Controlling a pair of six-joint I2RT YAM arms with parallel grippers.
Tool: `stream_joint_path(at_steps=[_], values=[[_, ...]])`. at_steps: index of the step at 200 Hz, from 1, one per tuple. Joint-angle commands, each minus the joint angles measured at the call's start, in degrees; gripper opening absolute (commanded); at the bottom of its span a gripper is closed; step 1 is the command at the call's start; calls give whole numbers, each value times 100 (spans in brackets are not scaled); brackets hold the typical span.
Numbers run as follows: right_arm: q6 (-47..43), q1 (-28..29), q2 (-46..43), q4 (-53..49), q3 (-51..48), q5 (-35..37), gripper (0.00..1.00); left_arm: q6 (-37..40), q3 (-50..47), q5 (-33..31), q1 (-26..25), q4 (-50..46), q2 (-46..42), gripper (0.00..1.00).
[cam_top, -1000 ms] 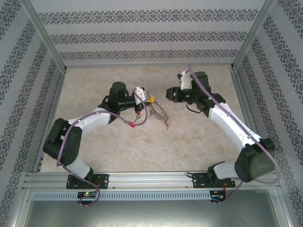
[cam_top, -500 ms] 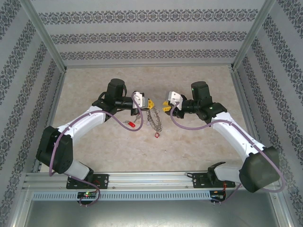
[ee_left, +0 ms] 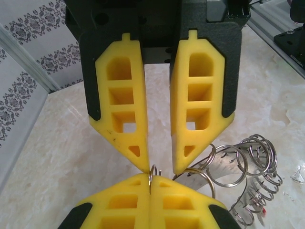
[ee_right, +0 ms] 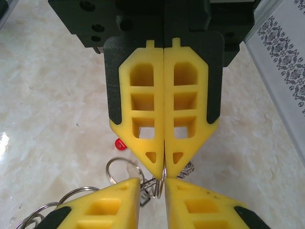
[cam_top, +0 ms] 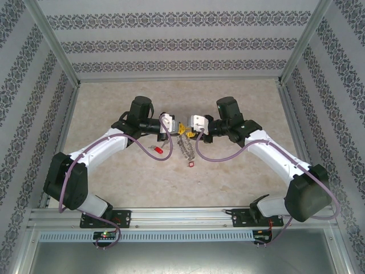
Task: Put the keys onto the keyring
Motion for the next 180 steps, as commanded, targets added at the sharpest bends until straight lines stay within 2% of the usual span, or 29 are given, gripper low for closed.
stream_joint_path(at_steps=[1, 57, 112, 165, 180], values=[[-101, 64, 89, 24, 126, 209, 22, 115, 203, 458, -88, -40, -249, 0], [-156, -13, 21, -47, 30, 419, 24, 106, 234, 534, -93, -133, -300, 0], [-137, -39, 35, -127, -6, 126, 24, 31, 250, 549, -86, -52, -276, 0], [118, 111, 141, 299, -59, -14, 24, -218, 215, 663, -102, 225, -227, 0], [126, 138, 161, 370, -67, 15, 20, -294, 182, 679, -95, 323, -230, 0]])
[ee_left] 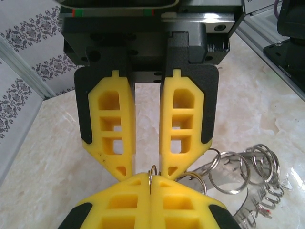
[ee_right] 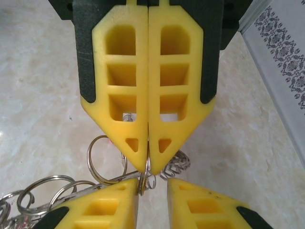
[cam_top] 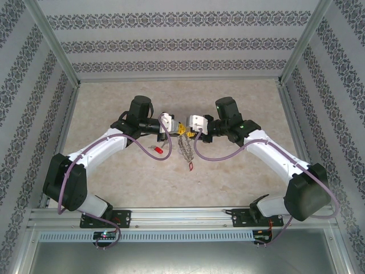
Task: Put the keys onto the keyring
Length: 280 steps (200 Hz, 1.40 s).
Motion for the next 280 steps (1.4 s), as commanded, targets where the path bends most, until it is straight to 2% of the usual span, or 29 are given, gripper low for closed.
stream_joint_path(at_steps=[1, 28, 50, 61, 65, 71, 80, 134, 191, 221, 243, 280], values=[[104, 104, 99, 316, -70, -208, 20, -165, 127, 466, -94, 398, -176, 0], [58, 108, 74, 375, -125, -135, 0, -218, 118, 458, -93, 408, -206, 0], [125, 69, -36, 564, -239, -173, 0, -310, 155, 338, -91, 297, -222, 0], [285, 26, -121, 770, -336, -214, 0, -474, 202, 234, -45, 200, -266, 13], [378, 6, -155, 892, -386, -232, 0, -498, 221, 277, -5, 152, -283, 24], [520, -25, -215, 1075, -464, -276, 0, -563, 246, 351, 54, 108, -319, 35], [792, -70, -300, 1397, -576, -341, 0, -694, 210, 416, 142, 141, -408, 39], [2317, -130, -555, 3246, -1090, -611, 0, -797, -231, 8, 253, 180, -896, 38], [2376, -60, -464, 3273, -969, -842, 0, -1107, -312, -625, 258, 458, -901, 35], [2308, 9, -368, 3205, -898, -951, 0, -1114, -303, -662, 254, 477, -857, 32], [2194, 77, -307, 3086, -853, -947, 0, -1101, -316, -608, 253, 499, -857, 23], [2196, 91, -253, 3068, -844, -1058, 0, -903, -346, -687, 260, 320, -933, 23]])
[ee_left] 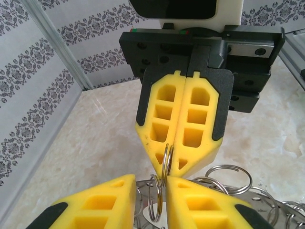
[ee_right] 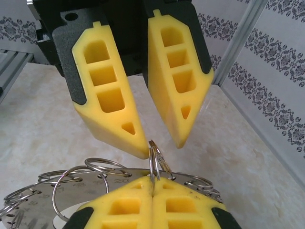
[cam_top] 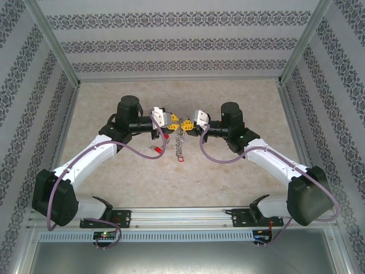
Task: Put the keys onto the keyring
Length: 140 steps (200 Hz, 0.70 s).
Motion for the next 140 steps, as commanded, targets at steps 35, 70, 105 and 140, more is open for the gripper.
stream_joint_path(at_steps=[35, 70, 105, 140], values=[[-410, 28, 41, -252, 276, -919, 0, 654, 176, -172, 79, -646, -17, 22], [-379, -17, 47, -323, 281, -1131, 0, 1240, 474, -224, 291, -1401, 128, 20], [-415, -17, -25, -462, 280, -1167, 0, 1146, 417, -10, 341, -1187, 187, 20], [-479, 20, -5, -529, 304, -1084, 0, 578, 453, 423, 341, -679, 376, 20]])
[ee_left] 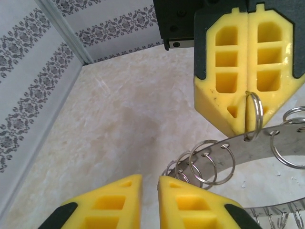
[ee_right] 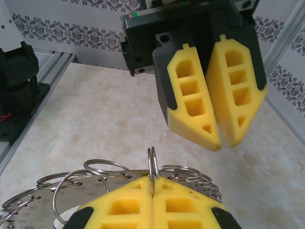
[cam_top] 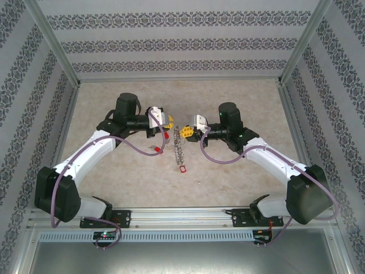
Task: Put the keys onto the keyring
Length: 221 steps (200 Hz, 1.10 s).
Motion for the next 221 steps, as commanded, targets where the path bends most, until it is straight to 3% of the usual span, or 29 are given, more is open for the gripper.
stream_joint_path(at_steps=[1, 26, 44, 76, 117, 163, 221], values=[[-138, 26, -82, 67, 222, -269, 0, -332, 145, 469, 17, 334, 135, 20], [-94, 21, -46, 140, 229, -113, 0, -405, 93, 669, 19, 351, 45, 24], [-42, -4, -37, 172, 242, -14, 0, -95, 132, 562, 49, -259, -161, 26], [3, -6, -22, 192, 291, -13, 0, 99, 101, 1105, 212, -853, -356, 32], [58, 25, 67, 231, 376, -17, 0, -592, -117, 1170, 71, 238, -210, 34], [175, 127, 156, 282, 450, 93, 0, -904, -232, 1227, -105, 787, -112, 33], [156, 239, 103, 311, 419, 214, 0, -728, -171, 1226, -105, 485, -29, 28]])
